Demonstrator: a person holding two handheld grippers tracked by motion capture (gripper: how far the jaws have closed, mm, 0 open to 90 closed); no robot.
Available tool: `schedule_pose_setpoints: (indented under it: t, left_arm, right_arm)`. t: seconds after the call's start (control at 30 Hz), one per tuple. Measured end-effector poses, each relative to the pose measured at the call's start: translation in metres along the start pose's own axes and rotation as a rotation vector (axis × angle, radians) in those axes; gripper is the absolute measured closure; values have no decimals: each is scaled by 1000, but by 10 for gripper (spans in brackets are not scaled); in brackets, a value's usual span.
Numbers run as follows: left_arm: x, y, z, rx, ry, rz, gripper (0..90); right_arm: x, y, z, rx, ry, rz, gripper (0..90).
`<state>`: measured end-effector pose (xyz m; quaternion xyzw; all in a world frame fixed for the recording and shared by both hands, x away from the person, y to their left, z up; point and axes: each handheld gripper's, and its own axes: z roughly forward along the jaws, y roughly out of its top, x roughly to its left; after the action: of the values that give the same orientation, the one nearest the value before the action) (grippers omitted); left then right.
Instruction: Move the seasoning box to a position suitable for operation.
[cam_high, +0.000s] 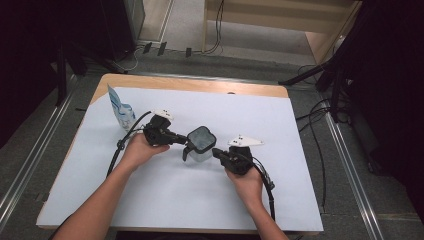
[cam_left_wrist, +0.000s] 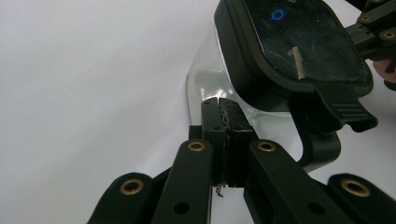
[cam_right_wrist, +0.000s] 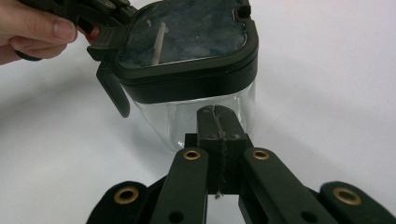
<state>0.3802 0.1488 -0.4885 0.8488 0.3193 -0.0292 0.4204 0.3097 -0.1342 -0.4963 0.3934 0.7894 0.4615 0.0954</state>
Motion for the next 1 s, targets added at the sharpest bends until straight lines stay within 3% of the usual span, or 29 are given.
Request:
schedule_pose_setpoints:
  t: [0.7,0.8,0.9,1.0]
  left_arm:
    - [-10,-6,-1,-9,-5,-31,900]
    - [-14,-7,0,-5,-1,-22,900]
    - [-21,-7,4,0,-36,-6,900]
    - [-24,-7,7,5,-31,3,900]
  right_arm:
    - [-15,5,5,5,19,62,900]
    - [-15,6,5,5,16,57,900]
    - [-15,8,7,7,23,50,900]
    - [-13,9,10,11,24,34,900]
